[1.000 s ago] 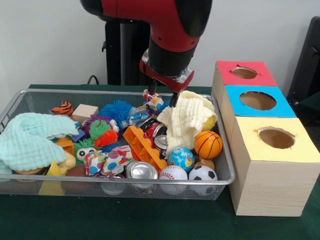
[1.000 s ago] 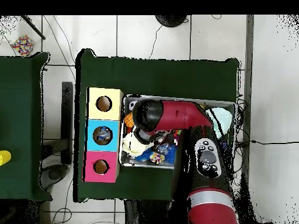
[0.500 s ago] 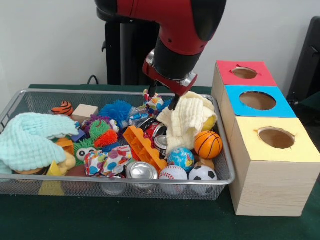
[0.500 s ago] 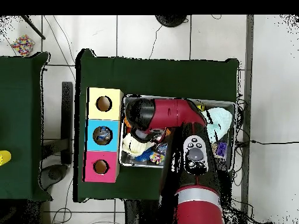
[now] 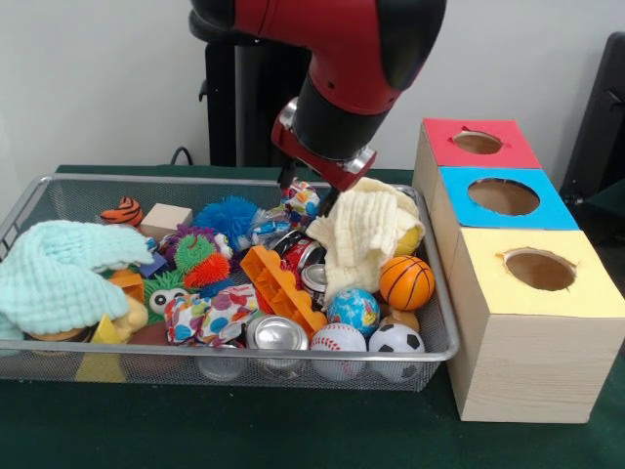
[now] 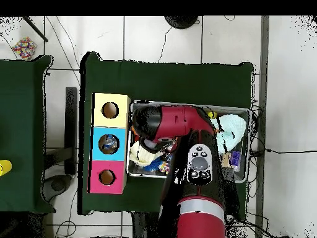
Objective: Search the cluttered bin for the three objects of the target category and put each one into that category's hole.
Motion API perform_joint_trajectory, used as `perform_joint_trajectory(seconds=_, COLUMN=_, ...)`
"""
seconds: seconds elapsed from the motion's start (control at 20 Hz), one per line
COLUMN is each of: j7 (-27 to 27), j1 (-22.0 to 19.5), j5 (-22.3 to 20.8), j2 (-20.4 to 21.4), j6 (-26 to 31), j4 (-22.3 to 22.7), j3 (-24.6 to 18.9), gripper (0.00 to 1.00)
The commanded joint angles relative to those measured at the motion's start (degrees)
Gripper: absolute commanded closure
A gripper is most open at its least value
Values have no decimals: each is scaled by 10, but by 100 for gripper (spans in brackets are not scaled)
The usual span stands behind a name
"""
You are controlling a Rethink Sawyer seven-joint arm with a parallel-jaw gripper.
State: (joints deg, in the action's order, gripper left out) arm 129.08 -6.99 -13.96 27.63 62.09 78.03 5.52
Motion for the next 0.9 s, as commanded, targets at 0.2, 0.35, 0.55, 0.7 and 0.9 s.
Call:
perform_joint_trajectory(seconds=0.2, j7=85, j1=14, j5=-17, j2=-46, j6=-7, j4=-21, j3=27, gripper=0)
perform_joint_trajectory(seconds=0.35, j7=90, j1=20, j5=-14, j2=-52, j6=-17, j4=-20, j3=34, gripper=0)
perform_joint_trajectory(seconds=0.55, j7=91, j1=25, j5=-9, j2=-51, j6=-28, j4=-9, j3=42, gripper=0)
perform_joint_trajectory(seconds=0.7, j7=95, j1=30, j5=-5, j2=-49, j6=-39, j4=3, j3=47, gripper=0)
perform_joint_trajectory(seconds=0.9, j7=107, j1=36, j5=0, j2=-51, j6=-61, j4=20, j3=54, gripper=0)
